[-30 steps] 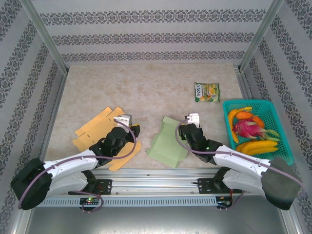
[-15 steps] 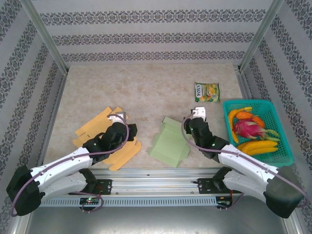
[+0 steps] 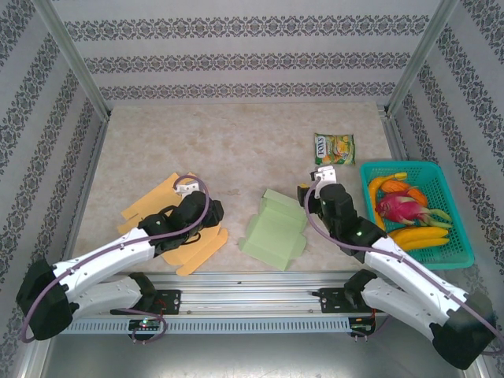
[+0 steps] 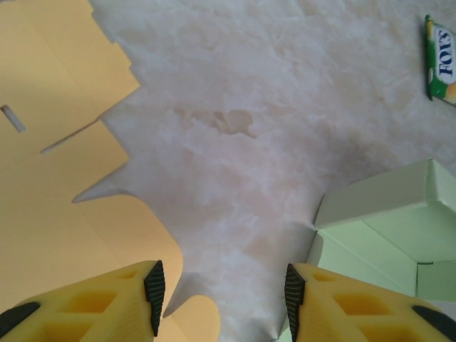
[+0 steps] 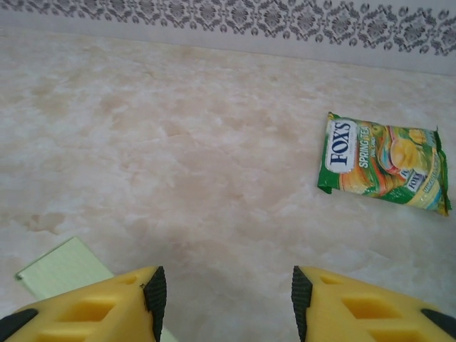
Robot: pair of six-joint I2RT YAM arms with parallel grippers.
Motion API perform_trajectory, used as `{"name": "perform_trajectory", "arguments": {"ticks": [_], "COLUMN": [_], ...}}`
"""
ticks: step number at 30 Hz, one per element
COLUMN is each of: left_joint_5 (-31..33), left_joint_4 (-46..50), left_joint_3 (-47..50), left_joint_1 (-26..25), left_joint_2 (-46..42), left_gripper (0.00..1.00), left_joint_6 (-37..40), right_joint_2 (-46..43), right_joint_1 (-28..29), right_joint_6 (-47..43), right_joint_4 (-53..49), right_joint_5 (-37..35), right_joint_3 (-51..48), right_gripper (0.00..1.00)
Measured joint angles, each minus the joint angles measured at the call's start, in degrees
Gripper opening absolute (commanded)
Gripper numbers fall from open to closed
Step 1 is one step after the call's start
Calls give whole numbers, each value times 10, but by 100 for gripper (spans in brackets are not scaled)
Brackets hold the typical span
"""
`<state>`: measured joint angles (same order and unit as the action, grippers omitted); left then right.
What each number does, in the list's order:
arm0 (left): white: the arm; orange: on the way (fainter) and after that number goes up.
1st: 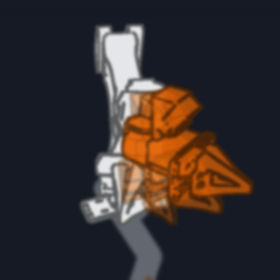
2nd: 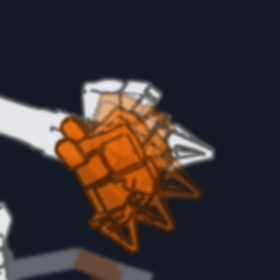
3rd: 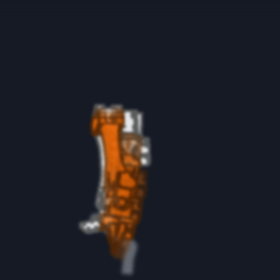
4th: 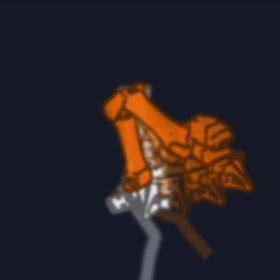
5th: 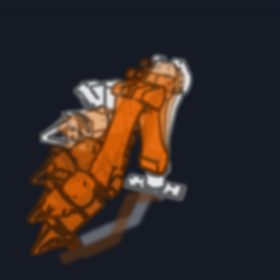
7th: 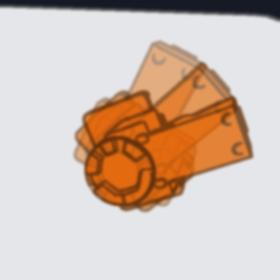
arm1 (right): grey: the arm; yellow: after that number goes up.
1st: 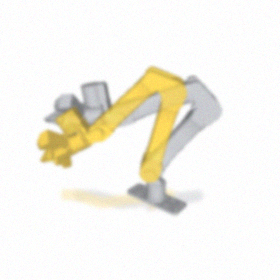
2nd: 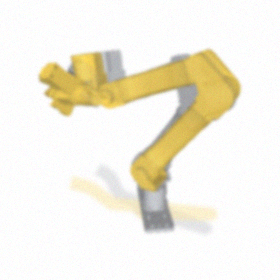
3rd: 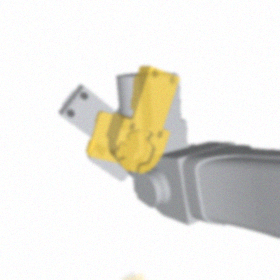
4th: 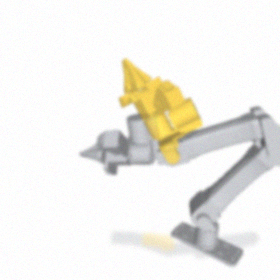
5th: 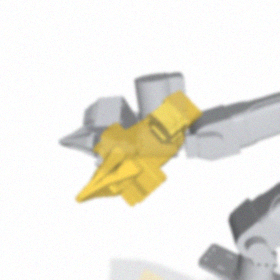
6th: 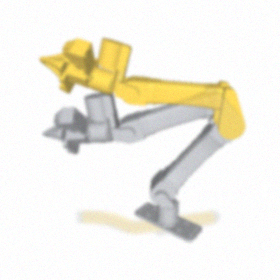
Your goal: Fold the paper box
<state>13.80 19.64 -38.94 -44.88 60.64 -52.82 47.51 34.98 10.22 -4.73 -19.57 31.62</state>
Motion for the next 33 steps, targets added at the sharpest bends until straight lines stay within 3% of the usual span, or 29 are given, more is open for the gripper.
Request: {"name": "perform_trajectory", "arguments": {"ticks": [6, 17, 28, 33], "left_joint_5": [-9, -2, 0, 0], "left_joint_4": [1, -4, -36, -37], "left_joint_3": [1, 19, 19, 14], "left_joint_1": [-2, -9, -17, -20], "left_joint_2": [11, 12, 68, 76], "left_gripper": [50, 50, 51, 51], "left_joint_6": [0, 1, 20, 34], "right_joint_2": [8, 110, 190, 213], "right_joint_1": [8, 103, 103, 48], "right_joint_6": [-33, -128, -162, -154], "right_joint_4": [-4, -51, -68, -71], "right_joint_5": [47, 55, 32, 56], "right_joint_3": [-3, 37, 66, 81], "right_gripper": [51, 53, 54, 54]}}
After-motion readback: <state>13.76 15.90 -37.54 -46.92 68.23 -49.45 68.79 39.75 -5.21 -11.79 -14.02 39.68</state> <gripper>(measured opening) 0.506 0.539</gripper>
